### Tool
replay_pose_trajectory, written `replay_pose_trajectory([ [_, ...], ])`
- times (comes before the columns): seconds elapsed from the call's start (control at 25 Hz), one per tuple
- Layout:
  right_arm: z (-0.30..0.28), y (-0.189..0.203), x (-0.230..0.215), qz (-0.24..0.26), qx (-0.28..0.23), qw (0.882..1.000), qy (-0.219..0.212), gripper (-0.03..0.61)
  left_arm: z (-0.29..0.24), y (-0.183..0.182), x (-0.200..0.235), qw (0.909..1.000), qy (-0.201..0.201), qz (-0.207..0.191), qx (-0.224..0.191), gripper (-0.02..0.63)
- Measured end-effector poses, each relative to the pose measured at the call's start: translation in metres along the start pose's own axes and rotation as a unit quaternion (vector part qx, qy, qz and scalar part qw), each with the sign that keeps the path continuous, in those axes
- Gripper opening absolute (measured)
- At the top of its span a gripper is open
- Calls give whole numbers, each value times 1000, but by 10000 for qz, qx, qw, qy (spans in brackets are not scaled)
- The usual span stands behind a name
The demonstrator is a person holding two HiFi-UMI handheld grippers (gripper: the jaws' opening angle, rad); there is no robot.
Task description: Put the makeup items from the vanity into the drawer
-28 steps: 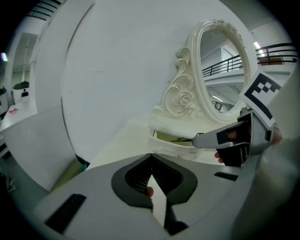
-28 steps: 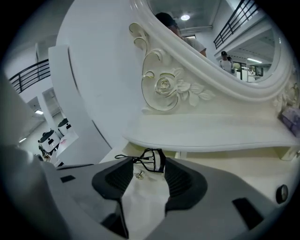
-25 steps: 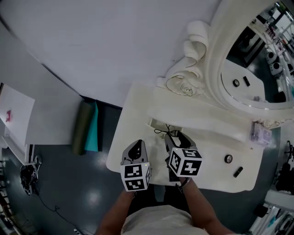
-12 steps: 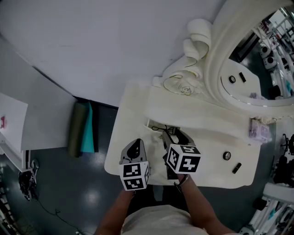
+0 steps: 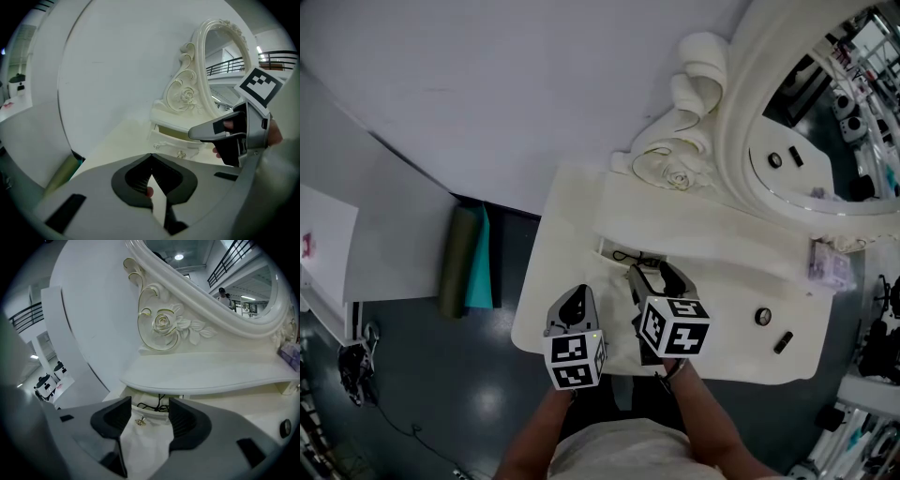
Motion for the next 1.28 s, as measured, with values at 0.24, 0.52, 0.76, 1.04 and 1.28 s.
replay_pose_trajectory([
  [0.24,11,2,-5,44,-72,10000,-34,246,4,3,-9,10000,1,-9,-3,8],
  [0.52,31,6,-17,75,-216,9997,-21,245,10,3,-26,9999,23,-98,-110,8],
  [0.76,53,12,-29,60,-329,9994,-68,220,21,9,-44,9997,37,-155,-197,8],
  [1.04,87,23,-48,143,-462,9988,-3,134,38,16,-70,9993,51,-177,-324,8],
  [1.28,116,32,-72,112,-595,9981,84,92,51,17,-96,9985,81,-266,-468,8],
])
Point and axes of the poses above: the fingertips, and each gripper's own axes: z backward along the fingers, x to its left, y out of its underside, the point moved 7 cm from there along z, backward along the fingers, and after that the axes turned 1 degree about -x, right-handed, at the moved point
